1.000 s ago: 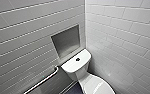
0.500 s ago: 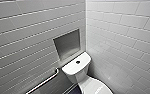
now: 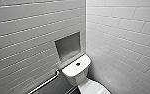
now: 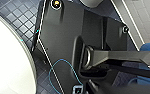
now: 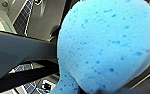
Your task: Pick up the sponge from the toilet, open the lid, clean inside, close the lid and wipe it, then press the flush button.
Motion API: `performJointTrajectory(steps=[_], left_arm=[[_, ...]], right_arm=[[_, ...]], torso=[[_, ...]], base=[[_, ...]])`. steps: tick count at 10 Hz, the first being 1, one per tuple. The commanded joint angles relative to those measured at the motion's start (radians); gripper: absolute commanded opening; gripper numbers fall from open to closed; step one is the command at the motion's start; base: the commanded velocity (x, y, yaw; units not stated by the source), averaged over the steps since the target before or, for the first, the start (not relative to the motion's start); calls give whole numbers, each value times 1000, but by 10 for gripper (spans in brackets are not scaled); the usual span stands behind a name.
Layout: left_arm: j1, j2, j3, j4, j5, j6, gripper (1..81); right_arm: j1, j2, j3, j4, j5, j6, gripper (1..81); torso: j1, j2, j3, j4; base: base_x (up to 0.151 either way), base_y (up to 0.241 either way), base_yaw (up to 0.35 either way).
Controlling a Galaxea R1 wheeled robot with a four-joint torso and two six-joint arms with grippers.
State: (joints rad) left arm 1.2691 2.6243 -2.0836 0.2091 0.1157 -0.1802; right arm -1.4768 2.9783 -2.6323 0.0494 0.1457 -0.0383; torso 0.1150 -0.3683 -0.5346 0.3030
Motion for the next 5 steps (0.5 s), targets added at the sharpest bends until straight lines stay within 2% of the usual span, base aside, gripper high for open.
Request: performJointTrajectory(steps=[1,4,5], left_arm=[[63,168,-237,52,5,10,10],[83,266,-415,50,7,10,10],[88,292,-459,50,7,10,10]], right_arm=[[22,18,11,6,-60,-2,10],[23,21,11,4,-58,-3,10],[23,21,11,3,-60,-3,10]], torso=[[0,0,97,0],[-2,-1,187,0],[-2,-2,138,0]], base=[[0,0,0],[0,0,0],[0,0,0]])
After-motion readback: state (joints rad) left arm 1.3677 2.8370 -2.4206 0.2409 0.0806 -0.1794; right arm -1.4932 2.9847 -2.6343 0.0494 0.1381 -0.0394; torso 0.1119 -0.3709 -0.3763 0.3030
